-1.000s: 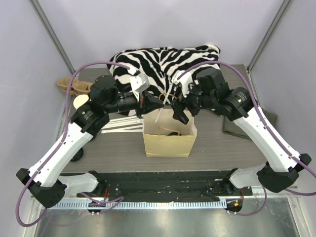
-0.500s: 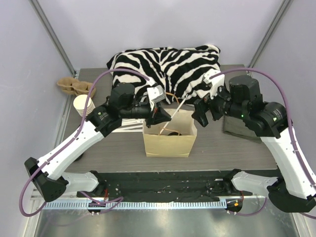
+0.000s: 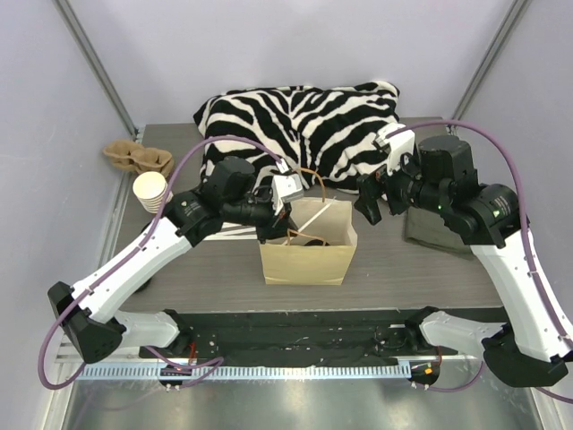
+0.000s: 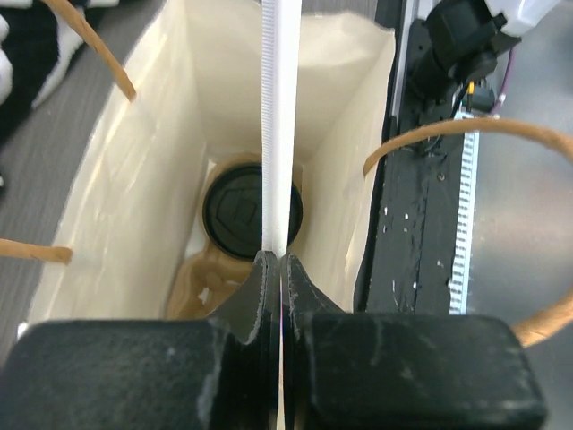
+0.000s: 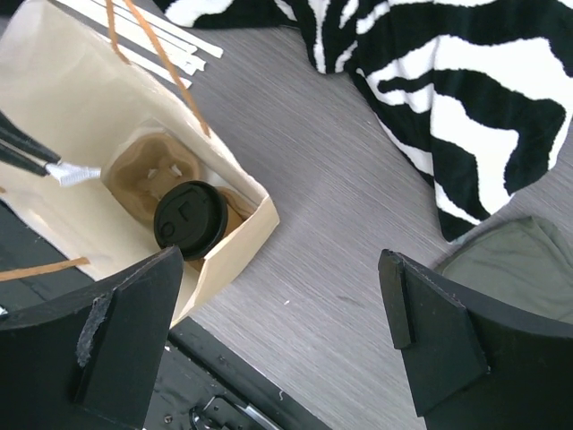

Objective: Pack the takeout coffee

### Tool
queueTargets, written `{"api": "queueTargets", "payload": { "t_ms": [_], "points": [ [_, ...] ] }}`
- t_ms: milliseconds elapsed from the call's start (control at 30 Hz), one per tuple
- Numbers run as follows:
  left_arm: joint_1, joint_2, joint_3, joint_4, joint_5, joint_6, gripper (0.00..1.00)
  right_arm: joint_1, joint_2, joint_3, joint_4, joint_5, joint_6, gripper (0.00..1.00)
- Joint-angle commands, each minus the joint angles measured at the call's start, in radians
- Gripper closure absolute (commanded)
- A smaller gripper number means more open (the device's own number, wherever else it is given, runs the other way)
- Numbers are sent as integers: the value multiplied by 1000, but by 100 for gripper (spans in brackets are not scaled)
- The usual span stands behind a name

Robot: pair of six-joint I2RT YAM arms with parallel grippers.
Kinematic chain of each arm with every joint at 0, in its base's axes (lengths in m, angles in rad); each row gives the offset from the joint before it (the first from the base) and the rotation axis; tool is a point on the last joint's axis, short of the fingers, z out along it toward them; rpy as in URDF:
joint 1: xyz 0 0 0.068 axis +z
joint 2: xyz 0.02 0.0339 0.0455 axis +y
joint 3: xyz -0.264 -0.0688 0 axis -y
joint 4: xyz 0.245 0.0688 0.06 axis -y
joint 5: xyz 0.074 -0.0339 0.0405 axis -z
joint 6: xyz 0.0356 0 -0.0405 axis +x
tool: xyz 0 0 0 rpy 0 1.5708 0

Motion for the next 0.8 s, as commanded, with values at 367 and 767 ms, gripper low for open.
{"api": "queueTargets", "payload": {
  "t_ms": [367, 767],
  "points": [
    [-19, 21, 140, -133, -83, 69, 52, -48, 40, 67, 47, 53, 32, 0],
    [86, 39, 363, -188, -163, -93, 33, -75, 129, 154, 70, 24, 83, 0]
  ]
}}
